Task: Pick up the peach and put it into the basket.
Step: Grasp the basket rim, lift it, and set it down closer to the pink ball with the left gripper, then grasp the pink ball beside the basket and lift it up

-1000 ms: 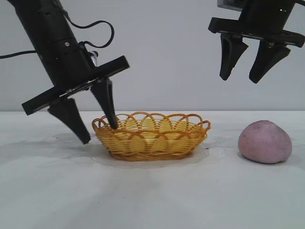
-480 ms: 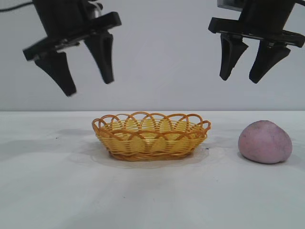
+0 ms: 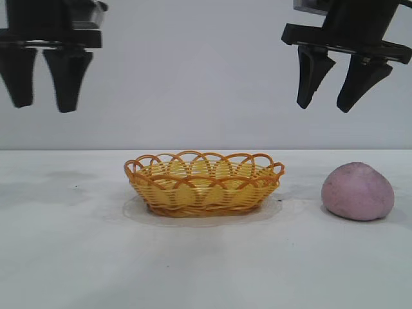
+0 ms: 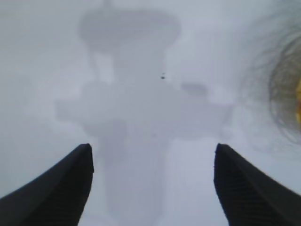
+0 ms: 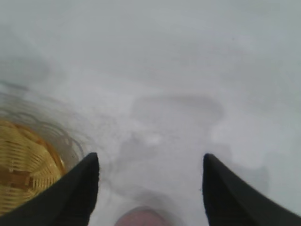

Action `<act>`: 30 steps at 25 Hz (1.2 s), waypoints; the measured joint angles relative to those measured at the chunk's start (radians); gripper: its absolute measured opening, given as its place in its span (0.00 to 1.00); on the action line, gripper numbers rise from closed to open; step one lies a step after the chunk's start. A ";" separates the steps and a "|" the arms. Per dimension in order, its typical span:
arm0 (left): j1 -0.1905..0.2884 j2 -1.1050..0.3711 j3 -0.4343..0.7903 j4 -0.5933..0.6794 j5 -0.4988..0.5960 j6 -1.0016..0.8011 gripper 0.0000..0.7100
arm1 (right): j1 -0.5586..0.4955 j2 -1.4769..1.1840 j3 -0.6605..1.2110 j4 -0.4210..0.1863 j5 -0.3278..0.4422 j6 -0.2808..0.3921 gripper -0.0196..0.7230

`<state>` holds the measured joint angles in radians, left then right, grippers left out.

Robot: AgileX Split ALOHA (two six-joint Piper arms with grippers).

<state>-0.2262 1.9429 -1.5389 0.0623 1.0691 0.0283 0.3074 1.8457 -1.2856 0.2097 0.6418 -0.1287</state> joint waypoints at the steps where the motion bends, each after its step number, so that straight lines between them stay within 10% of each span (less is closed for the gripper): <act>1: 0.026 0.000 0.000 -0.001 0.007 0.000 0.73 | 0.000 0.000 0.000 0.000 0.000 0.000 0.58; 10: 0.187 -0.002 0.000 -0.013 0.107 0.000 0.73 | 0.000 0.000 0.000 0.000 0.004 -0.002 0.58; 24: 0.193 -0.324 0.003 0.058 0.157 -0.051 0.73 | 0.000 0.000 0.000 0.000 0.007 -0.009 0.58; 30: 0.193 -0.580 0.198 0.057 0.159 -0.051 0.73 | 0.000 0.000 0.000 0.000 0.013 -0.009 0.58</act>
<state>-0.0333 1.3628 -1.3413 0.1188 1.2282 -0.0226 0.3074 1.8457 -1.2856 0.2097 0.6548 -0.1377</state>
